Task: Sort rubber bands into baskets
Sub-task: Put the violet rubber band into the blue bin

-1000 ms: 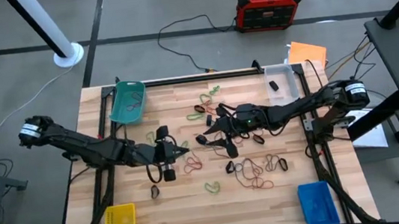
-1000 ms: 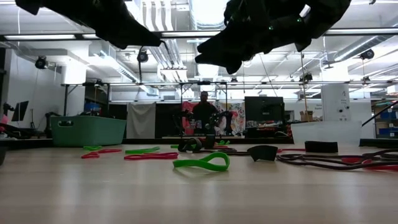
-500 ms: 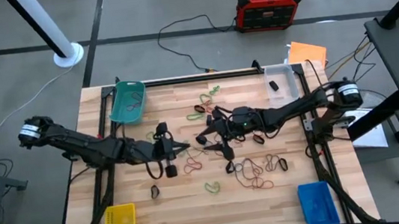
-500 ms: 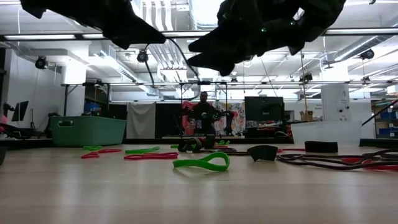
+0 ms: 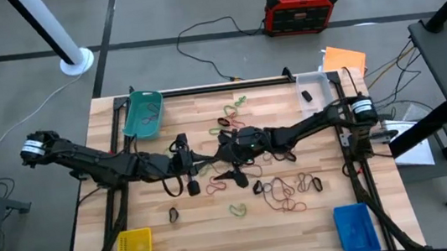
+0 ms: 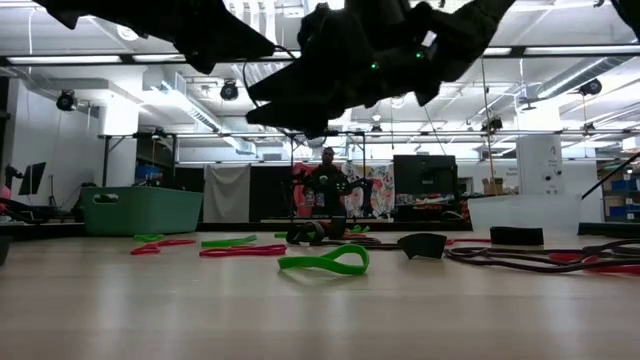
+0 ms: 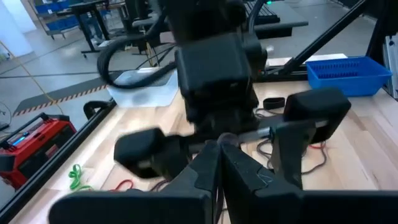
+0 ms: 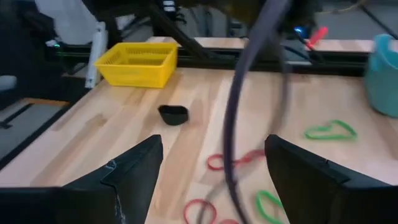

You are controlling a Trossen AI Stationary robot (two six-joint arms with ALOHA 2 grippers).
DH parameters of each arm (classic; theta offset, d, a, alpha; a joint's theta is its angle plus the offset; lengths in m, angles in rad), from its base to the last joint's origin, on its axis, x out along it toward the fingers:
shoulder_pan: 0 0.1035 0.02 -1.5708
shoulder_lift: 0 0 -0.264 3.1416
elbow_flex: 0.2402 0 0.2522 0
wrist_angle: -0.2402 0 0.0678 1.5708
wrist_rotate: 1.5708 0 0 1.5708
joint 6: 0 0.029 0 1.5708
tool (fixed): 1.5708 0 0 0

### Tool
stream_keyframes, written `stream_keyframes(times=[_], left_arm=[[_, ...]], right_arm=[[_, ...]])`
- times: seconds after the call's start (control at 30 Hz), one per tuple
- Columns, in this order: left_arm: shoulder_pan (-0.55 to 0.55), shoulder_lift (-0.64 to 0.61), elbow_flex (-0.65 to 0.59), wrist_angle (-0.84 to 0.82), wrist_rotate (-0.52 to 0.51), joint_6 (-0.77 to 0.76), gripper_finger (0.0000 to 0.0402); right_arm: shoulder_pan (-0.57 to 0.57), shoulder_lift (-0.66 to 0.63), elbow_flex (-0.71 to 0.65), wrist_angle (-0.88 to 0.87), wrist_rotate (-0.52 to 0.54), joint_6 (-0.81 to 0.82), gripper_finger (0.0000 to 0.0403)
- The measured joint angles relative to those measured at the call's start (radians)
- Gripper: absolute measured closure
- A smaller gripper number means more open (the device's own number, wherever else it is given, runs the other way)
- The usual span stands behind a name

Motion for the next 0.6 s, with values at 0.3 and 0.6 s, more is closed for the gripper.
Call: stream_keyframes(times=[0.3,0.6], left_arm=[[0.0,0.0,0.0,-0.016,0.001,0.0,0.0401],[0.0,0.0,0.0,-0.024,0.002,-0.001,0.0401]], right_arm=[[-0.002,0.032,0.041,0.0,-0.033,-0.002,0.0129],[-0.002,0.027,0.034,0.0,-0.036,-0.004,0.0135]])
